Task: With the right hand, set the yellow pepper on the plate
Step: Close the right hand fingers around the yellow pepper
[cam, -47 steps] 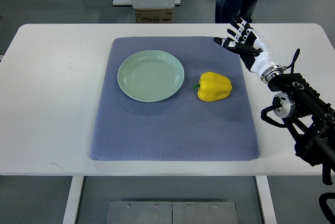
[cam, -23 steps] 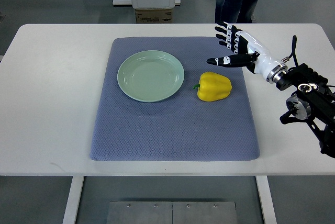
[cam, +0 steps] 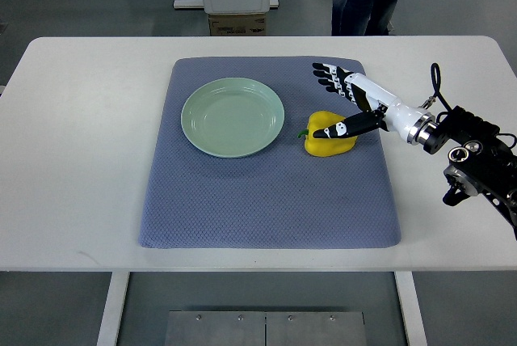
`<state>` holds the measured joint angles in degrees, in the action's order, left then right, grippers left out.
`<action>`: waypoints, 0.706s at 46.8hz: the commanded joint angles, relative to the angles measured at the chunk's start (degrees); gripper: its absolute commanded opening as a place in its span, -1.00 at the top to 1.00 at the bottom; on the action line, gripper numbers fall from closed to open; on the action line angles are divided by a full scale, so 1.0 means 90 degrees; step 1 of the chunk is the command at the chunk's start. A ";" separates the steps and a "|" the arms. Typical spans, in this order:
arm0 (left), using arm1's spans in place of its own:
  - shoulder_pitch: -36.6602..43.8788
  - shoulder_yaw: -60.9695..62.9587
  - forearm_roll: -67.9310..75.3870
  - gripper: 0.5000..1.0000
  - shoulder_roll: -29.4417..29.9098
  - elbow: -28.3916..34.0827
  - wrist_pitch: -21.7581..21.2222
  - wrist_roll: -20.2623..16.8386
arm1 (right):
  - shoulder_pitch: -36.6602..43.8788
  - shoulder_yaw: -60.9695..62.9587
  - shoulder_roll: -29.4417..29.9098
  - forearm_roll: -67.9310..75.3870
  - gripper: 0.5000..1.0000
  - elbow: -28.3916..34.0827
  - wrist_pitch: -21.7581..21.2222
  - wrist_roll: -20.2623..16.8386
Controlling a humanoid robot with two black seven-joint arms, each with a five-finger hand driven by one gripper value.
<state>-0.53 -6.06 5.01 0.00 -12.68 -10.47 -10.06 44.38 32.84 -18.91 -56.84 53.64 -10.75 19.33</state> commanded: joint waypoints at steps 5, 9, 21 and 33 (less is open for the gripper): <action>0.0000 0.0000 0.0000 -1.00 0.0000 0.0002 0.0001 0.0004 | -0.0019 -0.0202 0.0030 -0.0041 -0.99 -0.0022 0.0022 0.0011; 0.0000 0.0000 0.0000 -1.00 0.0000 -0.0008 0.0001 0.0004 | -0.0028 -0.0222 0.0060 -0.0061 -0.99 -0.0061 0.0042 0.0011; 0.0000 0.0000 0.0000 -1.00 0.0000 0.0002 0.0001 -0.0005 | -0.0028 -0.0299 0.0089 -0.0080 -0.98 -0.0237 0.0217 0.0011; 0.0000 0.0000 0.0000 -1.00 0.0000 0.0002 0.0001 -0.0005 | 0.0020 -0.0846 0.0128 -0.0080 -0.97 -0.0530 0.0608 0.0362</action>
<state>-0.53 -6.06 5.01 0.00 -12.66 -10.46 -10.07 44.54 26.10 -17.68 -57.61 49.01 -5.49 21.99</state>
